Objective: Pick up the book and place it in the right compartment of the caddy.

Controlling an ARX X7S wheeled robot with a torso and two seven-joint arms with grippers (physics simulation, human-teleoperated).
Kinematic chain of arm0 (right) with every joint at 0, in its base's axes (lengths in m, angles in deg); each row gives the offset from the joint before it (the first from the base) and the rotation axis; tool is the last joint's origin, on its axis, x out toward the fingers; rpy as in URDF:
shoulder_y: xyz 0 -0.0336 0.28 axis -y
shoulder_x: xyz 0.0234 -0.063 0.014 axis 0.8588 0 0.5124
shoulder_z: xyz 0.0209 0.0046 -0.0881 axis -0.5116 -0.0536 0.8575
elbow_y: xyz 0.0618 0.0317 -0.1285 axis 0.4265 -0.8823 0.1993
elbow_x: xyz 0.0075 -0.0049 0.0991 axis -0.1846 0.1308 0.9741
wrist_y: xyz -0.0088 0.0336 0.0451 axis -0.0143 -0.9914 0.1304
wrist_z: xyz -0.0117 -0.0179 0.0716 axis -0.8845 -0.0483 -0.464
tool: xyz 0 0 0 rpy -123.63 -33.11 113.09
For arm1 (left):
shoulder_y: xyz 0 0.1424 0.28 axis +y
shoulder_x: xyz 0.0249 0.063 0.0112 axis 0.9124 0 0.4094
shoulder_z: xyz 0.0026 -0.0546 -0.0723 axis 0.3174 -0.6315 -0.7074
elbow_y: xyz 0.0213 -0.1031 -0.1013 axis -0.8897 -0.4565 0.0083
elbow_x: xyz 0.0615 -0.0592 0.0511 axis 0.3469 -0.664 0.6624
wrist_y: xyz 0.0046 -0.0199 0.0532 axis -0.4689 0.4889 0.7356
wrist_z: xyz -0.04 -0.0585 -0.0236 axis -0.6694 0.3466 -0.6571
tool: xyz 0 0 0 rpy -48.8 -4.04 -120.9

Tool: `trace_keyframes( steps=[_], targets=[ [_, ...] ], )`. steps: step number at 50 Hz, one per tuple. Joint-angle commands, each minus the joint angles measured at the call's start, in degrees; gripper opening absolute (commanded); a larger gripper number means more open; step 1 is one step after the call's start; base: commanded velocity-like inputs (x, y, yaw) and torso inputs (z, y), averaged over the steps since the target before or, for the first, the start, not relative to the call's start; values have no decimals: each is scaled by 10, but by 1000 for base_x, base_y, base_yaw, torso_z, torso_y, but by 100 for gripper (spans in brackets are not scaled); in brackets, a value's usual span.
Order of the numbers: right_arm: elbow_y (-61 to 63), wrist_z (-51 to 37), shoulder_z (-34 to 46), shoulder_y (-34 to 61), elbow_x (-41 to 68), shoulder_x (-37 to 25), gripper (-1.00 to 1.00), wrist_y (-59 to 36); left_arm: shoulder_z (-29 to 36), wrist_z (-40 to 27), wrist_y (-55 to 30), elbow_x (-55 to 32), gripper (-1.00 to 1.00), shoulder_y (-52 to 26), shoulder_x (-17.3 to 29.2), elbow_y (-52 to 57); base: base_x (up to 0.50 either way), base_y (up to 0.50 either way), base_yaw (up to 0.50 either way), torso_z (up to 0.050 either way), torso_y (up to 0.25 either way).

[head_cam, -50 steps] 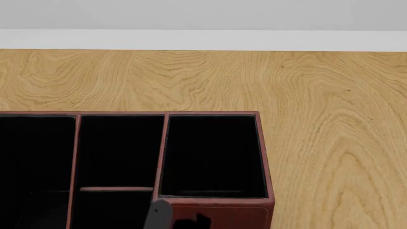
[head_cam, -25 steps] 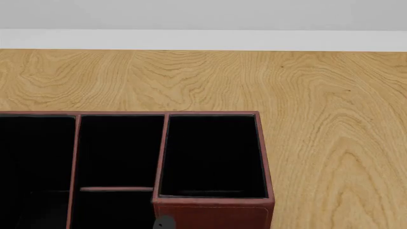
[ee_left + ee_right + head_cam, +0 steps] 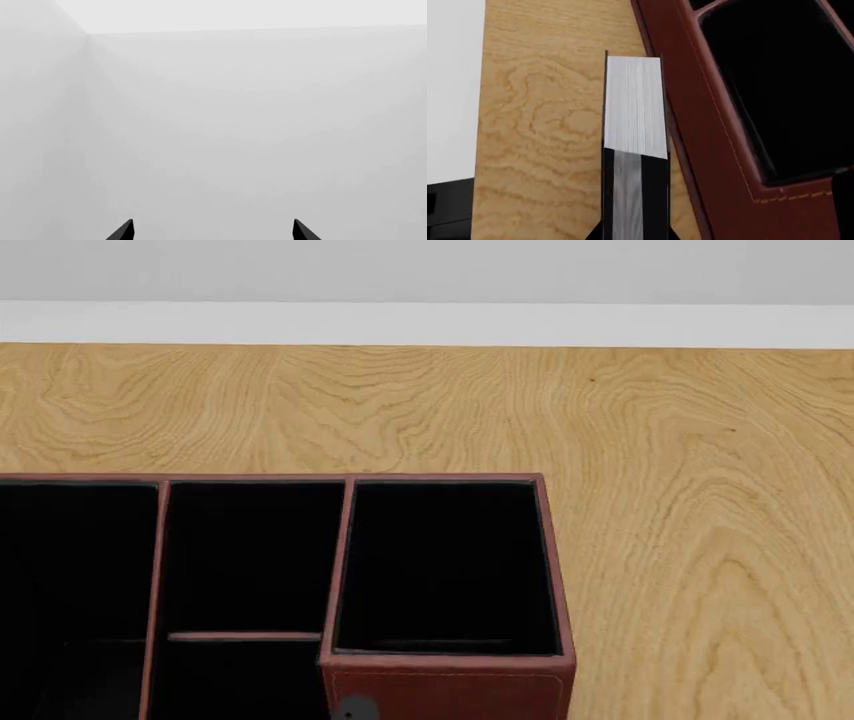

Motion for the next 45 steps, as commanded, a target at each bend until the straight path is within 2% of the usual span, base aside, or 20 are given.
trace_keyframes(
  steps=[1, 24, 45],
  targets=[
    [-3, 4, 2, -1, -21, -1, -100, 0, 3, -2, 7, -1, 100, 2, 3, -2, 0, 0, 0, 0, 0],
    [93, 1, -59, 44, 32, -18, -100, -37, 2, -14, 7, -13, 100, 2, 10, 1, 0, 0, 0, 0, 0],
    [183, 2, -157, 80, 136, -51, -100, -78, 4, -28, 2, -26, 100, -11, 20, 5, 0, 0, 0, 0, 0]
  ],
)
